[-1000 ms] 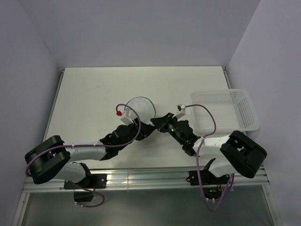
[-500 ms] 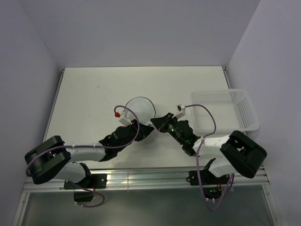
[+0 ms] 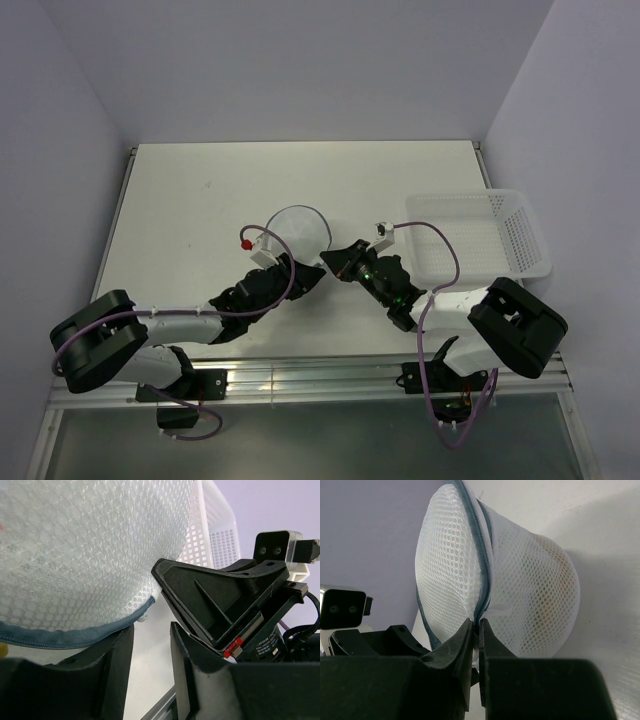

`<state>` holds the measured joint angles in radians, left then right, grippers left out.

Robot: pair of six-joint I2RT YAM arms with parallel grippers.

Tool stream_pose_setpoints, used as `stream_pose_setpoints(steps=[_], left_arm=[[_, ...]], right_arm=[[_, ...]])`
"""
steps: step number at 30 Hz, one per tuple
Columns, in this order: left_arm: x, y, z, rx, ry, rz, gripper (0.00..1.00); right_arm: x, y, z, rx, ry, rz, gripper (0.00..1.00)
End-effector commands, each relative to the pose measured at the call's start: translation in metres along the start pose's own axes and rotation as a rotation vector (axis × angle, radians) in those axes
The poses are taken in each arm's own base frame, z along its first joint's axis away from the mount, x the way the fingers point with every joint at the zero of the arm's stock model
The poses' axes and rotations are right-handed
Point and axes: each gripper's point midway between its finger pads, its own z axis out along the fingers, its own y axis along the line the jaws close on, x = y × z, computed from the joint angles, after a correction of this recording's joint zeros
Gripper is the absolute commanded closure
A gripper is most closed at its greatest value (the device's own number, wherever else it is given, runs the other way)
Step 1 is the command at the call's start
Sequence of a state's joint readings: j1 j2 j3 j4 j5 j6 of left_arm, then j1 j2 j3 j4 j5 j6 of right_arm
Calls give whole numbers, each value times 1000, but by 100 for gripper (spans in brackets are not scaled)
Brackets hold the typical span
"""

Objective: Place the bra in the laundry bag and zip it closed

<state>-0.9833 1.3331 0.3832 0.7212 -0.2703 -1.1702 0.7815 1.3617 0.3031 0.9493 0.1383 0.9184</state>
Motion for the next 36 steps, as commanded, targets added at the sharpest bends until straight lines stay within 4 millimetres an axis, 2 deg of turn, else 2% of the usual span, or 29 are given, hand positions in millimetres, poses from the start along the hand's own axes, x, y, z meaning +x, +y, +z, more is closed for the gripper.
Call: stream_pose_setpoints(steps=[1,7,11,14,19,23,28,32,36], left_arm=[[-11,-7,0,13,-48,13,60],[-8,-7,3,0,-31,47,62],[-7,-2,-3,-4,-23,57,54],[-4,-5,-6,6,2,82,52],[-6,-3,-7,-6,-3,110,54],[-6,-14,-1,22,2,138,57],[-1,-15,4,24,28,143,58],[1,-14,0,22,42,151,45],[2,-11,-1,9,52,163,41]], right_arm=[[-8,17,4,-48,-30,-9,100],[-9,15,3,-42,-35,-11,100],[-9,16,4,-41,-34,-13,100],[-9,15,4,-39,-35,-14,100],[-9,16,4,-41,-32,-15,100],[-8,15,5,-39,-29,-14,100],[-7,14,5,-38,-26,-14,100],[-7,13,5,-34,-26,-15,100],[-8,15,6,-39,-27,-15,100]])
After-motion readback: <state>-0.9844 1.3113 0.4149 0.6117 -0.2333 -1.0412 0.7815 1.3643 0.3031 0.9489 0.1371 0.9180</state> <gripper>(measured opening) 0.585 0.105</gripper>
